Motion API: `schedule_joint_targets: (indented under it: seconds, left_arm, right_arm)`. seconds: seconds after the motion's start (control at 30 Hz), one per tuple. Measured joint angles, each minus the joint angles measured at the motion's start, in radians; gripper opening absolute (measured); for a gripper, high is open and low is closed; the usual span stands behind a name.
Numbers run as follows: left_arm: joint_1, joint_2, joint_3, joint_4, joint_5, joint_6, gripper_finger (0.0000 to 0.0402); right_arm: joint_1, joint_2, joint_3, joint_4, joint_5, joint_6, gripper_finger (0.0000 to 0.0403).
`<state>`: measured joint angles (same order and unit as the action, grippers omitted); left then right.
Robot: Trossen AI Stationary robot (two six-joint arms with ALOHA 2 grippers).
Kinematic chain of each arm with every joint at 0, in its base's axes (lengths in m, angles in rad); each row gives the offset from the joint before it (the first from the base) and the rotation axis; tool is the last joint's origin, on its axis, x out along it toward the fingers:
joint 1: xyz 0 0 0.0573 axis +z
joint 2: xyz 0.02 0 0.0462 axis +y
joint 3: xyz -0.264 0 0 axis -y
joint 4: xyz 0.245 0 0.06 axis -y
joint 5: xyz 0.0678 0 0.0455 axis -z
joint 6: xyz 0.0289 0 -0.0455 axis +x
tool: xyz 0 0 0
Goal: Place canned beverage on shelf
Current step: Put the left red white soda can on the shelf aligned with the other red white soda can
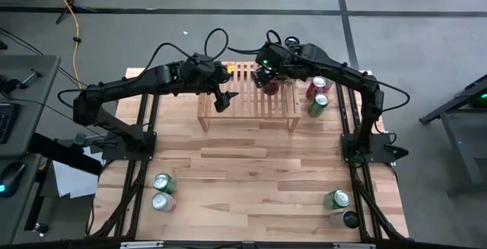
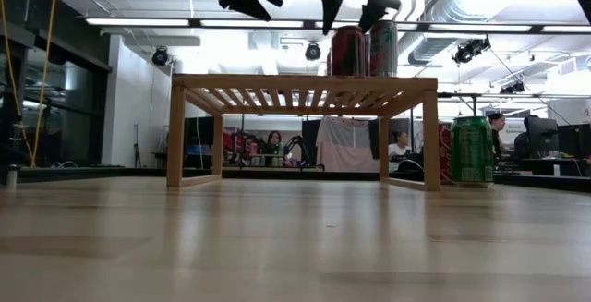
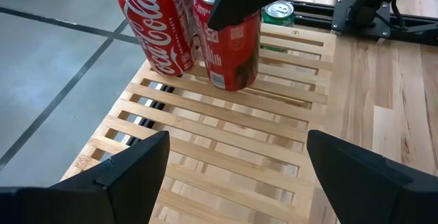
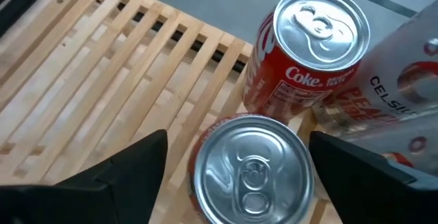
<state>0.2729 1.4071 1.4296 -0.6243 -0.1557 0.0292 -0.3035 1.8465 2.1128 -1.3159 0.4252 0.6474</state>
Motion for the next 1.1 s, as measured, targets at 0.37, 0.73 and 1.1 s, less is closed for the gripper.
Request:
schedule_joint_targets:
  seconds: [0.37, 0.73, 1.1]
  left_arm:
    - [0.000, 0.000, 0.000, 0.000, 0.000, 0.000, 0.0337]
    - [0.002, 0.000, 0.000, -0.001, 0.000, -0.025, 0.0337]
    - [0.002, 0.001, 0.000, 0.000, 0.000, -0.046, 0.0337]
  right_arm:
    - [0.001, -0.072, 0.000, 0.124, -0.084, -0.293, 0.0344]
    - [-0.004, -0.172, 0.000, 0.093, -0.119, -1.070, 0.0345]
    - [-0.036, -0.143, 0.000, -0.029, -0.278, -1.141, 0.0346]
